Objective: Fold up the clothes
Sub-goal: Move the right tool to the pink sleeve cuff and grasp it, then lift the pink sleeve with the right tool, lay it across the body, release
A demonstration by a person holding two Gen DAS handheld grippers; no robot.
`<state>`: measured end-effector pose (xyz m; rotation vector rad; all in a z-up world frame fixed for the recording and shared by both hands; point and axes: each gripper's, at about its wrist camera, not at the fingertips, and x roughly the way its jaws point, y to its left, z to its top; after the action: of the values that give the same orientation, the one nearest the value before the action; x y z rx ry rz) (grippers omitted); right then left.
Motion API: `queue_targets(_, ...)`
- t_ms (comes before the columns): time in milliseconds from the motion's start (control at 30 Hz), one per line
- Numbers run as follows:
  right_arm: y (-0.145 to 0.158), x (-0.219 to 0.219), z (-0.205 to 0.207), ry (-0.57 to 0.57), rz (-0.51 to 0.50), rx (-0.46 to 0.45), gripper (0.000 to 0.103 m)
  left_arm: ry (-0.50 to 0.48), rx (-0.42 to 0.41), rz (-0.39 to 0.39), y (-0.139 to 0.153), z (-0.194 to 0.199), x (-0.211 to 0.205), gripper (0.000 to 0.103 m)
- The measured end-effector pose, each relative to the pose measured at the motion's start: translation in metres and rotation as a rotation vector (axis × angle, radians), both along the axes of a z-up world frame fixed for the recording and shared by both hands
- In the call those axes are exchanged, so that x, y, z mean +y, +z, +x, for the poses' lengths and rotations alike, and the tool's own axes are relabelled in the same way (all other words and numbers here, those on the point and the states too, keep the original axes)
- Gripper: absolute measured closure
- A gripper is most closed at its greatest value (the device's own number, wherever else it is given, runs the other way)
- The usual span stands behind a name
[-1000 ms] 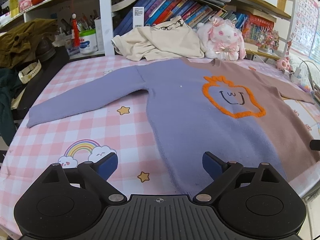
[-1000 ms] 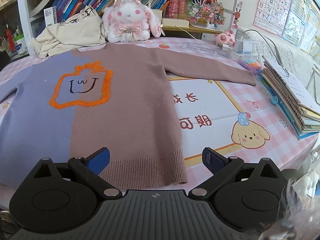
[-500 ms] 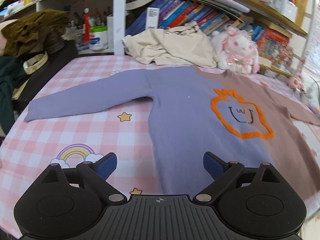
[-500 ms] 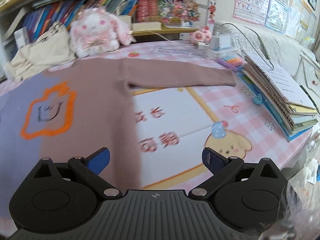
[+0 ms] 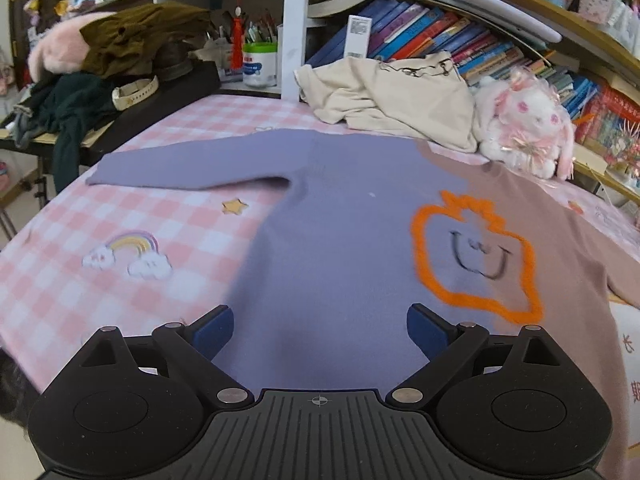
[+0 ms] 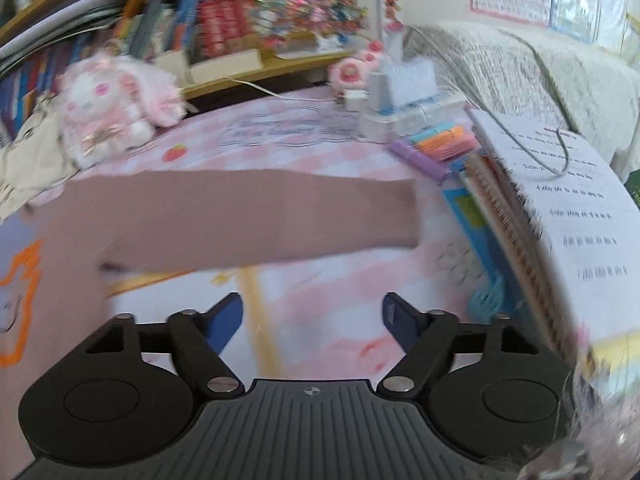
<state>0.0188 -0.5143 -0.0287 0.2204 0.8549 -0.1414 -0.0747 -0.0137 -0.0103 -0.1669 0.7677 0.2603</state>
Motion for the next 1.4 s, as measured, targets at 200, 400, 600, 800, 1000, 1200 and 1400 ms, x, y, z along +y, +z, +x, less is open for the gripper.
queue_targets(200, -0.009, -0.054, 0.040, 0.000, 0.052, 0.061, 0.052, 0.009, 0.034, 0.075, -0.003, -0.029, -0.052, 0.007)
queue_targets(400, -0.015, -0.070, 0.062, 0.017, 0.083, 0.094, 0.062, 0.064, 0.045, 0.098, -0.001, -0.039, -0.070, 0.007)
queue_targets(600, -0.018, -0.065, 0.071, 0.079, 0.045, 0.097, 0.071, 0.085, 0.047, 0.109, 0.001, -0.040, -0.079, 0.007)
queue_targets(800, -0.018, -0.058, 0.077, 0.150, 0.001, 0.086, 0.093, 0.089, 0.059, 0.112, 0.001, -0.036, -0.084, 0.007)
queue_targets(1000, 0.025, -0.046, 0.093, 0.225, 0.029, -0.021, 0.093, 0.087, 0.034, 0.126, 0.006, -0.038, -0.085, 0.007)
queue_targets(1200, 0.075, -0.007, 0.126, 0.354, 0.080, -0.095, 0.093, 0.074, 0.001, 0.143, 0.012, -0.041, -0.082, 0.007)
queue_targets(1400, 0.119, 0.061, 0.145, 0.503, 0.069, -0.185, 0.093, -0.004, -0.052, 0.187, 0.022, -0.040, -0.076, 0.007)
